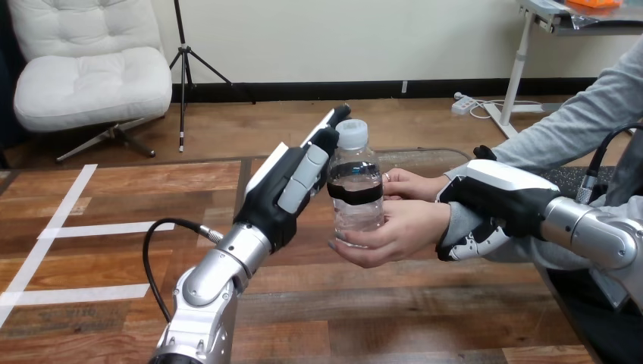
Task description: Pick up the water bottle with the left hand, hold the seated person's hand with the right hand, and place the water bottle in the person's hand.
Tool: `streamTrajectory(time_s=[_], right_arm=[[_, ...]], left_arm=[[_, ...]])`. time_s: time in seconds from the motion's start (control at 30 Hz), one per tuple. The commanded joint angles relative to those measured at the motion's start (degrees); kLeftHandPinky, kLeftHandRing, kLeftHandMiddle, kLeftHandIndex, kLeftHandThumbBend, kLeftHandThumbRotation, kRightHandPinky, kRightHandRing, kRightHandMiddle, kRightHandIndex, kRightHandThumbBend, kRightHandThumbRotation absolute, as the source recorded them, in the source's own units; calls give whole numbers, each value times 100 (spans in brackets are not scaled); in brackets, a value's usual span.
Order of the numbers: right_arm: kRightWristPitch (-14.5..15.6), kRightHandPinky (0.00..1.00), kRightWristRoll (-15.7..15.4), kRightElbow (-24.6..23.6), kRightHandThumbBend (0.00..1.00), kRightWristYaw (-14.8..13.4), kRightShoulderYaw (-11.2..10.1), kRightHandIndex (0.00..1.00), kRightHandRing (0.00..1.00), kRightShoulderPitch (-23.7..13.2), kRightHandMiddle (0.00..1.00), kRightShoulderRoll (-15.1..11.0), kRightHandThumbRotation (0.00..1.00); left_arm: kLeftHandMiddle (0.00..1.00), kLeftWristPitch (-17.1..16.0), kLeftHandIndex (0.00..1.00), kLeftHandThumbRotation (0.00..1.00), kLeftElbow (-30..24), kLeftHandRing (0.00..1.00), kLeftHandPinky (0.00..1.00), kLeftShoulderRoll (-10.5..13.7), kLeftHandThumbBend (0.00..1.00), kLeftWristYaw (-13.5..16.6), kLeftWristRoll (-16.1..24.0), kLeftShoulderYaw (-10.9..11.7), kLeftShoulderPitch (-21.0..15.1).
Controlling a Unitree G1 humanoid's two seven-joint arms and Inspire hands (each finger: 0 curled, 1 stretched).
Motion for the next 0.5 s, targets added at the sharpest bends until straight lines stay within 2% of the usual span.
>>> streamTrajectory(time_s=[0.0, 0.17, 0.47], right_arm=[[-36, 39, 217, -380, 69, -62, -262, 52, 44, -354, 50, -3, 28], [-47, 49, 161, -420, 79, -126, -224, 60, 55, -340, 59, -24, 38], [45, 62, -67, -536, 92, -172, -103, 69, 68, -347, 69, -98, 54]], left_arm=[[100, 39, 100, 100, -364, 100, 100, -14, 100, 15, -130, 110, -110], [100, 101, 100, 100, -459, 100, 100, -24, 100, 11, -170, 135, -65], [100, 139, 100, 100, -629, 100, 100, -54, 100, 56, -201, 174, 28]])
